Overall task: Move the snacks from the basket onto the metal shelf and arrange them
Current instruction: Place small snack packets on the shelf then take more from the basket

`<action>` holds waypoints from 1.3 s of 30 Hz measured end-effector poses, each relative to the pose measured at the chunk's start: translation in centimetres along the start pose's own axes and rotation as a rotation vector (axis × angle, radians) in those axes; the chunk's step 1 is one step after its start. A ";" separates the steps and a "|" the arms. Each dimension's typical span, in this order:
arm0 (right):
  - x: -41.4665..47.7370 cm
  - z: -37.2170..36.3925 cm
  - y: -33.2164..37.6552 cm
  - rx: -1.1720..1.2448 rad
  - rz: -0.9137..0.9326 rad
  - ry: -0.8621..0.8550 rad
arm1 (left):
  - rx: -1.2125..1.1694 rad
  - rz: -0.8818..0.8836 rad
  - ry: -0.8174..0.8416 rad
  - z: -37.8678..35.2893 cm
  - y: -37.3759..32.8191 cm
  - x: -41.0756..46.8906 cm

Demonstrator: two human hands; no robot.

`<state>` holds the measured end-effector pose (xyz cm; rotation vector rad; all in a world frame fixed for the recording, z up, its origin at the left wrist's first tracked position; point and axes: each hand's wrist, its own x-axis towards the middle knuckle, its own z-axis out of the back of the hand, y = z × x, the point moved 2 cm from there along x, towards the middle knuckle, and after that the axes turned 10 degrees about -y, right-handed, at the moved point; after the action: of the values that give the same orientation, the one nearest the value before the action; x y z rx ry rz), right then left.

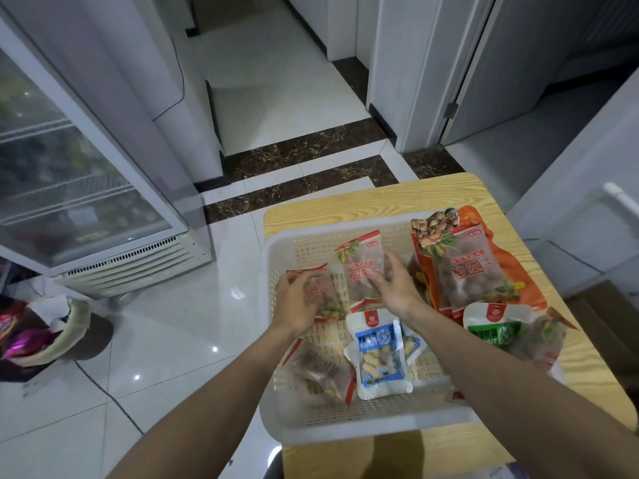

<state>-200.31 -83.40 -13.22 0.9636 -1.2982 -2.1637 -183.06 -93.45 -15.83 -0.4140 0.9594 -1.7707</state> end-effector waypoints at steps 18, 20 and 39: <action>-0.2 0.3 0.9 0.033 -0.004 -0.054 | -0.532 0.380 0.057 -1.5 -0.1 0.0; -0.6 0.2 1.7 0.048 0.014 -0.061 | -0.563 0.349 0.038 -0.7 -1.1 -0.4; -12.8 5.1 6.7 0.144 0.250 -0.095 | -0.704 0.077 -0.117 9.8 -6.7 -12.7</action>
<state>-195.57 -74.98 -1.37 0.7140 -1.5484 -1.9664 -175.51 -85.05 -2.61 -0.8963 1.4799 -1.2796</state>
